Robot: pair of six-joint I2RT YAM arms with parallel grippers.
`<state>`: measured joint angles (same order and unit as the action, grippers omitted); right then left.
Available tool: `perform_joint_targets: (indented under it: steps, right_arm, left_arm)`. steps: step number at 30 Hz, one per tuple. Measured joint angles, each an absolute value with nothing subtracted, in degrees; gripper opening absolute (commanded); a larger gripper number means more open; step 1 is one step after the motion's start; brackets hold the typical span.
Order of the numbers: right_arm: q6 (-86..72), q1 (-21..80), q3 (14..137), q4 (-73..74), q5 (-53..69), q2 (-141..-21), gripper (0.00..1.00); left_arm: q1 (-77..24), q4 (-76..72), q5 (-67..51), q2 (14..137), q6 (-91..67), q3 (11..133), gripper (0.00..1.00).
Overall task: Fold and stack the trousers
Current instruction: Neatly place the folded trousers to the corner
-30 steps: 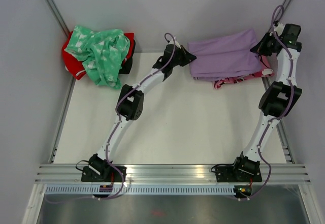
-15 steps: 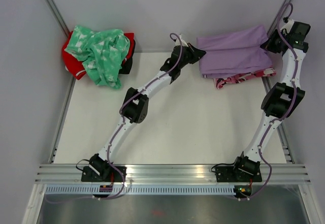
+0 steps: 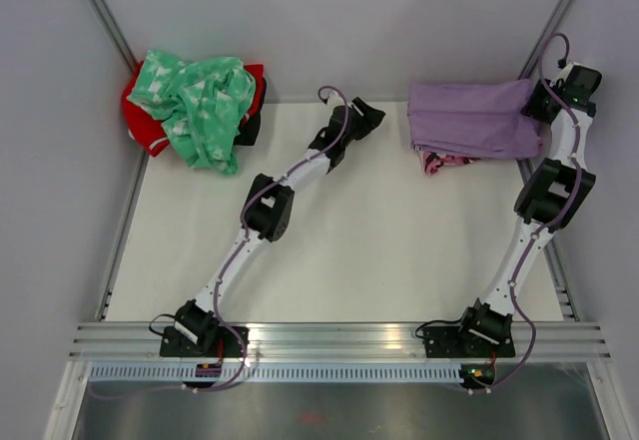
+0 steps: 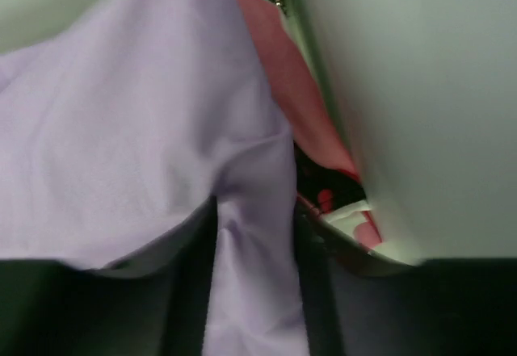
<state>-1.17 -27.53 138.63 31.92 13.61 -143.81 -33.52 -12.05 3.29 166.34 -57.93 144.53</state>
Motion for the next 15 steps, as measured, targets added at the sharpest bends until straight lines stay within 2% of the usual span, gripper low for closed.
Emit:
perform_joint_targets:
  steps: [2, 3, 9, 15]
  right_arm:
    - [0.3, -27.6, 138.4, 31.6, 13.6, -143.8, 0.88]
    - [0.8, -27.3, 138.4, 31.8, 14.1, -143.7, 0.93]
    - [3.8, -23.2, 137.5, 34.9, 14.0, -139.6, 0.98]
    - [6.8, -13.9, 130.1, 36.7, 6.5, -124.7, 0.98]
  left_arm:
    - [-32.7, -12.1, 3.3, 166.2, -57.8, 144.5, 0.71]
    - [-32.4, -12.1, 3.1, 166.1, -57.5, 144.5, 0.74]
    - [-32.0, -8.8, -1.1, 159.1, -52.8, 135.9, 0.83]
    - [-33.9, -4.5, -7.7, 146.0, -47.7, 122.7, 0.86]
